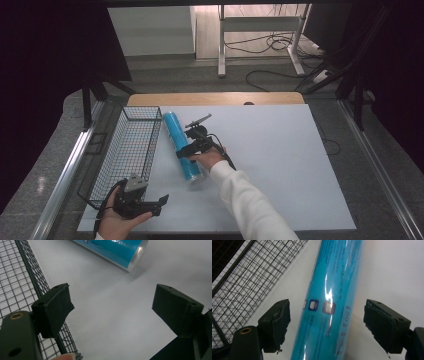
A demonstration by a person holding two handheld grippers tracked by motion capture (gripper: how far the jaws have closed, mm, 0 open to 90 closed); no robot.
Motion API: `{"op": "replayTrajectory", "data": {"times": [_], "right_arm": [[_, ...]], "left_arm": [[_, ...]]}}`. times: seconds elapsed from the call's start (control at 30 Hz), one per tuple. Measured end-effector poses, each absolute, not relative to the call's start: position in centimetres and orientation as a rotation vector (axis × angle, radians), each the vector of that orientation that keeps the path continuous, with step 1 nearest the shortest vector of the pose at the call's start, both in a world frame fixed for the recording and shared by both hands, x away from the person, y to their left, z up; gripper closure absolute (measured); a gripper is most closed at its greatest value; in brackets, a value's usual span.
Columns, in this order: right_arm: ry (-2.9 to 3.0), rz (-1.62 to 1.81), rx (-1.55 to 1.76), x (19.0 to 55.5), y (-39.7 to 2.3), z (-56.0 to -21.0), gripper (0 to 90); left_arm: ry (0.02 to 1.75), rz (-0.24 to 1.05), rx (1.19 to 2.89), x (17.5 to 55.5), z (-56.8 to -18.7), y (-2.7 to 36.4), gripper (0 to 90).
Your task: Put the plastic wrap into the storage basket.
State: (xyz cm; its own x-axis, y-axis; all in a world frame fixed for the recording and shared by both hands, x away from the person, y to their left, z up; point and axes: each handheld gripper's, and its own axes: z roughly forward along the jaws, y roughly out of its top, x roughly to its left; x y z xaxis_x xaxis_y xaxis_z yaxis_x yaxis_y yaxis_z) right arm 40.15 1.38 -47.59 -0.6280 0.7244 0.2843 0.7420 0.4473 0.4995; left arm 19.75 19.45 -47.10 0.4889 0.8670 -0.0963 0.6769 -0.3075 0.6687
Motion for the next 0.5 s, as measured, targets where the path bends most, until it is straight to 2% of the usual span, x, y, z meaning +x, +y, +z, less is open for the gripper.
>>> {"op": "replayTrajectory", "data": {"times": [0.5], "right_arm": [[-2.707, -0.841, -1.394, 42.2, 4.4, -49.1, 21.9]], "left_arm": [[1.271, 0.37, 2.081, 19.7, -47.3, 19.6, 15.5]]}}
